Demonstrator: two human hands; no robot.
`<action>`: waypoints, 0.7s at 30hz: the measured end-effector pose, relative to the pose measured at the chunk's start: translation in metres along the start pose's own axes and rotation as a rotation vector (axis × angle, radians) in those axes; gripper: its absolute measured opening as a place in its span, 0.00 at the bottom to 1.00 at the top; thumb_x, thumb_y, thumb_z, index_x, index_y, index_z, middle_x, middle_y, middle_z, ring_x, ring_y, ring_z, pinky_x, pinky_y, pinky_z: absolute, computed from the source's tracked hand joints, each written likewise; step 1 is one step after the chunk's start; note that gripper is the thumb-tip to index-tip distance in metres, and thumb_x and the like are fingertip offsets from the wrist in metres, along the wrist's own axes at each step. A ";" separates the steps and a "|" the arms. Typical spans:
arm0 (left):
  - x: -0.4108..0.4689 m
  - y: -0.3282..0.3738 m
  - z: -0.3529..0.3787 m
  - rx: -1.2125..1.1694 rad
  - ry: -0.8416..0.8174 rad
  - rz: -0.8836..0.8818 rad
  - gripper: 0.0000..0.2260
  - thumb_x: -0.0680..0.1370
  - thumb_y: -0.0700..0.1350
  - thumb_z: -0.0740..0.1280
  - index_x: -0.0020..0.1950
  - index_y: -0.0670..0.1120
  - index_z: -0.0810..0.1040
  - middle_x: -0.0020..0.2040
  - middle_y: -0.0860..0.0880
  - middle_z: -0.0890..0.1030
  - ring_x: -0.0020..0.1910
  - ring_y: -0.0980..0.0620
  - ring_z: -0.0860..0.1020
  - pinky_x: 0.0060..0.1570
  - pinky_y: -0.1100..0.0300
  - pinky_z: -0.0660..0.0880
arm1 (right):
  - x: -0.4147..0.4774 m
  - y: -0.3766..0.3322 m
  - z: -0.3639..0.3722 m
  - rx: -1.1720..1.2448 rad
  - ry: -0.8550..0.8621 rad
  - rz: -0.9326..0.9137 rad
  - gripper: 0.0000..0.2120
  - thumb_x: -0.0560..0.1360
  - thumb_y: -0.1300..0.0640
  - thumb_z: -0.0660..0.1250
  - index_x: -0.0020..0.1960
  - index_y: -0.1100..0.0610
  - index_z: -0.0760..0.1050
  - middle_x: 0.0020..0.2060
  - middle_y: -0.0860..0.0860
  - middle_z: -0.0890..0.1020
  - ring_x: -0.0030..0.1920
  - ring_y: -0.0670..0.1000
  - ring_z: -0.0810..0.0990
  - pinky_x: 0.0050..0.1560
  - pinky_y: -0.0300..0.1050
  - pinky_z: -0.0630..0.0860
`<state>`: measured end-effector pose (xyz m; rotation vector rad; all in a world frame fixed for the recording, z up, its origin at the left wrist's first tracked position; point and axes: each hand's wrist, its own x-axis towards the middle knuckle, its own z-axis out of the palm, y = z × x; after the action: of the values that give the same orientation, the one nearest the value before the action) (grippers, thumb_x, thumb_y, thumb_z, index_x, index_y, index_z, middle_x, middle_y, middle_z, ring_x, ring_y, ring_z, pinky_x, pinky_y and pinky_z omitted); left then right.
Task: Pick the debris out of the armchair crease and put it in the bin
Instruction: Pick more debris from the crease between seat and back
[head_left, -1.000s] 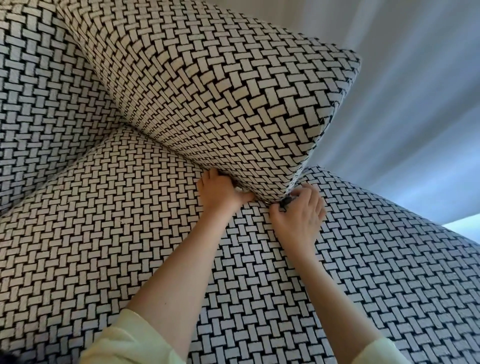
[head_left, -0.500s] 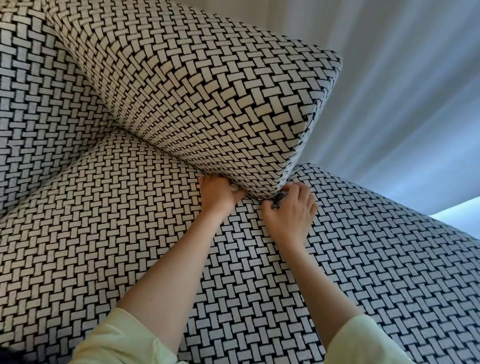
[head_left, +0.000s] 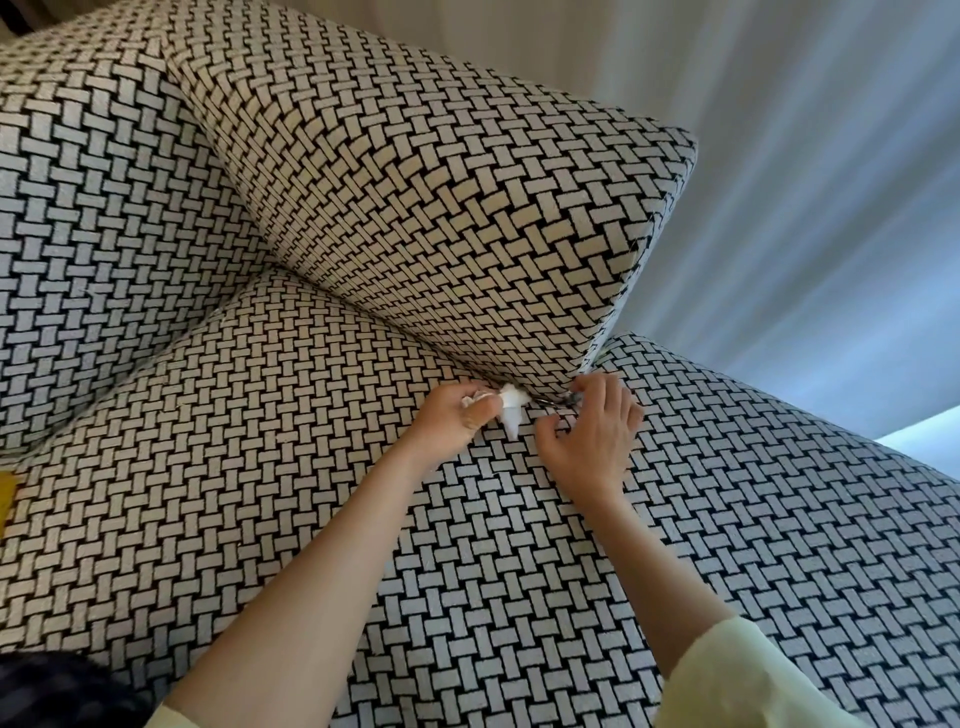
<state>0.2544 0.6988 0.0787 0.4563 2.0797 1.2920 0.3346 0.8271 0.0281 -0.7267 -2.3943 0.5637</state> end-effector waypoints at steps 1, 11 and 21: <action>-0.006 0.001 -0.001 -0.001 -0.035 0.015 0.16 0.69 0.59 0.66 0.36 0.46 0.74 0.38 0.47 0.71 0.36 0.54 0.66 0.35 0.63 0.62 | -0.002 -0.002 0.000 -0.003 -0.028 -0.056 0.17 0.64 0.50 0.59 0.50 0.57 0.69 0.43 0.51 0.74 0.45 0.51 0.72 0.49 0.43 0.60; -0.022 0.002 0.000 -0.075 -0.044 0.015 0.11 0.77 0.48 0.63 0.35 0.48 0.72 0.35 0.51 0.72 0.36 0.57 0.69 0.33 0.72 0.65 | -0.022 -0.012 -0.002 0.100 -0.162 -0.213 0.13 0.68 0.56 0.58 0.45 0.62 0.76 0.38 0.54 0.79 0.37 0.53 0.75 0.34 0.45 0.74; -0.015 0.005 0.043 -0.509 0.104 -0.175 0.07 0.80 0.46 0.57 0.57 0.48 0.67 0.50 0.48 0.73 0.46 0.53 0.73 0.44 0.60 0.72 | -0.044 -0.029 -0.006 0.545 -0.317 -0.111 0.30 0.73 0.47 0.56 0.72 0.56 0.59 0.63 0.47 0.65 0.61 0.35 0.65 0.57 0.20 0.61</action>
<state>0.2948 0.7208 0.0745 -0.0175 1.7314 1.6894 0.3580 0.7800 0.0306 -0.2771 -2.3638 1.2934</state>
